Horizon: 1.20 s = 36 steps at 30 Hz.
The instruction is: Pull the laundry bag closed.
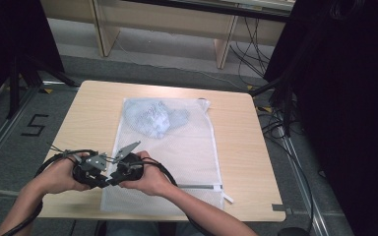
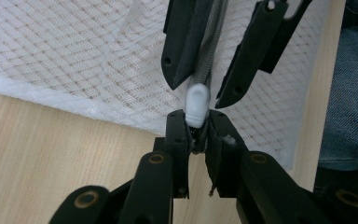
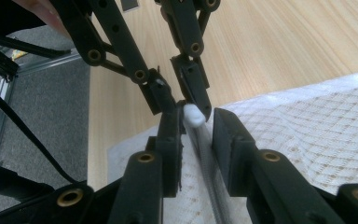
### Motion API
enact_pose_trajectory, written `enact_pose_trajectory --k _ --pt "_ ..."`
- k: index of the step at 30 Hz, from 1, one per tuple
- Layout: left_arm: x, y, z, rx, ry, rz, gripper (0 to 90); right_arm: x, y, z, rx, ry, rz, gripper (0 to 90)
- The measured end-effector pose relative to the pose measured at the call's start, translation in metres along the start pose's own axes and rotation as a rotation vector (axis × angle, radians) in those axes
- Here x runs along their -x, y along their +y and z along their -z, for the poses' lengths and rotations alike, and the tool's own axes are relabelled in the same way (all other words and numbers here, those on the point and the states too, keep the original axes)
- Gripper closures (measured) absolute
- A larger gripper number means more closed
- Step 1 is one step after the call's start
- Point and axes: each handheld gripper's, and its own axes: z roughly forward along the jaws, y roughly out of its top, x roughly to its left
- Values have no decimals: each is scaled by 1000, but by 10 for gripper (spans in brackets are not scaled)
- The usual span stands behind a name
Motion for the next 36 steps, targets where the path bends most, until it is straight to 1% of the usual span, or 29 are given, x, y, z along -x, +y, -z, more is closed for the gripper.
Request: enact_pose_trajectory --k 4,7,8,10,11,13,14,15,16,17,18,19,20,21,22,23,24,25,26,27,28,29,30,31,32,33,34,35,36 --pt "0 0 0 0 -3 1 793 0 -1 -3 -3 7 4 760" --pt "0 0 0 2 -5 0 793 0 -1 -3 7 0 10 796" --pt "1 1 0 4 -6 0 794 -1 -1 -4 9 5 3 804" --pt "1 0 0 7 -6 0 794 -1 -1 -4 7 6 10 809" --pt "1 0 0 8 -9 1 794 0 -1 -5 17 6 22 811" --pt "0 0 1 0 -11 -15 796 -1 0 -3 10 12 20 815" --pt "2 0 -1 30 -6 14 796 -2 0 -3 15 12 26 816" --pt "2 0 -1 30 -6 14 798 -3 0 -2 1 3 25 817" --pt "3 0 -2 44 -4 19 799 -4 0 -3 3 -10 32 817" --pt "4 -1 -1 49 -7 29 800 -4 0 -2 2 -4 52 818" --pt "3 -1 -1 56 -4 24 802 -4 0 -1 3 -16 52 819" --pt "4 -1 -2 69 0 37 803 -5 0 -1 4 -3 37 819" --pt "3 -2 0 64 -8 26 805 -4 0 0 6 -4 56 819" --pt "3 -2 0 64 -8 26 807 -5 -1 1 5 0 38 820" --pt "3 -2 1 61 -14 31 809 -5 -1 1 1 1 41 820" --pt "4 -2 0 58 -11 32 812 -5 -1 1 -1 0 44 821" --pt "2 -2 0 29 -3 22 814 -5 -1 2 -8 -5 54 820" --pt "2 -3 0 29 0 19 815 -4 -1 2 -8 -10 68 821" --pt "2 -4 0 44 -6 37 815 -3 -1 3 -4 -13 71 821" --pt "3 -4 0 45 -8 40 816 -2 -2 4 -11 -7 66 821" --pt "3 -4 0 45 -8 40 815 -3 -3 4 -15 -3 40 821" --pt "2 -3 0 38 -8 30 816 -1 -3 4 -11 -7 69 821" --pt "2 -3 0 38 -8 30 816 0 -3 4 -6 -11 80 821" --pt "2 -3 0 40 -8 29 816 0 -3 4 -6 -11 80 821" --pt "2 -3 0 42 -9 32 816 -2 -3 5 -20 -7 52 821" --pt "2 -4 1 52 -11 37 818 -3 -4 7 -23 -17 47 821" --pt "1 -5 2 51 -10 32 818 -2 -4 8 -22 -10 61 821" --pt "2 -5 2 56 -8 33 818 -2 -5 9 -33 -17 46 821" --pt "2 -4 2 58 -8 35 818 -1 -6 10 -26 -10 49 821"
